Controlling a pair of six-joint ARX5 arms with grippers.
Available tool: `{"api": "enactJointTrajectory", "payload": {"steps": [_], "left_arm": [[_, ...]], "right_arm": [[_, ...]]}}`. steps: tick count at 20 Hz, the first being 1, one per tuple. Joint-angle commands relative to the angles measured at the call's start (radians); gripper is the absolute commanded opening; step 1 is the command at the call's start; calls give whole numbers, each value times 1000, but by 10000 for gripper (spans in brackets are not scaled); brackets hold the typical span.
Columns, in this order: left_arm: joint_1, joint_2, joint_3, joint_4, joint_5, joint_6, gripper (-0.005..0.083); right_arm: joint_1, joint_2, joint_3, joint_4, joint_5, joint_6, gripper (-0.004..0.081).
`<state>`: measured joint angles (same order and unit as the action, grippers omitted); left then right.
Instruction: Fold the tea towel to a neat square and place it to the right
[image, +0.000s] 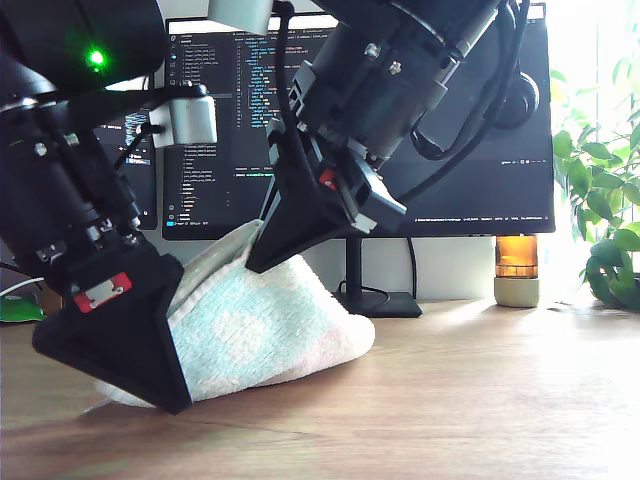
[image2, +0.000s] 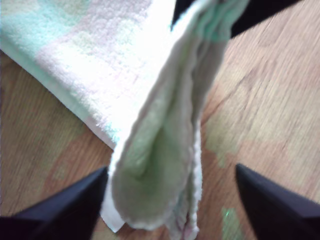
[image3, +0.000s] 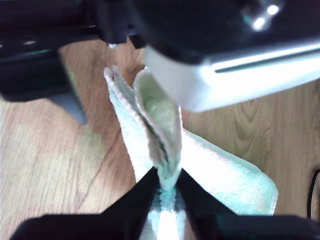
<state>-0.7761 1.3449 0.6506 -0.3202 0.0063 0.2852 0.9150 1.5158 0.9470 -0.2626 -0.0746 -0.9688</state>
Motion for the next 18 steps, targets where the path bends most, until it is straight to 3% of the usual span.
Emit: {"api": "enactJointTrajectory", "payload": {"steps": [1, 3, 4, 8, 11, 13, 15, 16, 18], "left_arm": [[2, 1, -22, 3, 1, -8, 353], [2, -5, -20, -3, 5, -9, 192], [1, -11, -18, -9, 5, -9, 157], [1, -46, -6, -30, 12, -3, 51], [6, -72, -5, -32, 13, 3, 44], [7, -72, -5, -31, 32, 11, 135], [6, -72, -5, -25, 46, 13, 398], [6, -72, -5, -21, 47, 14, 471], [7, -72, -5, -10, 49, 36, 477]], "right_arm": [[-2, 5, -2, 7, -3, 4, -11], [-5, 5, -2, 7, -3, 4, -11], [-8, 5, -2, 7, -3, 4, -11], [-21, 5, -2, 7, -4, 6, -11], [-27, 5, -2, 12, -5, 30, -11], [-27, 5, -2, 10, -5, 31, -11], [-27, 5, -2, 11, -11, 31, -11], [-27, 5, -2, 11, -13, 31, -11], [-27, 5, -2, 11, -20, 31, -11]]}}
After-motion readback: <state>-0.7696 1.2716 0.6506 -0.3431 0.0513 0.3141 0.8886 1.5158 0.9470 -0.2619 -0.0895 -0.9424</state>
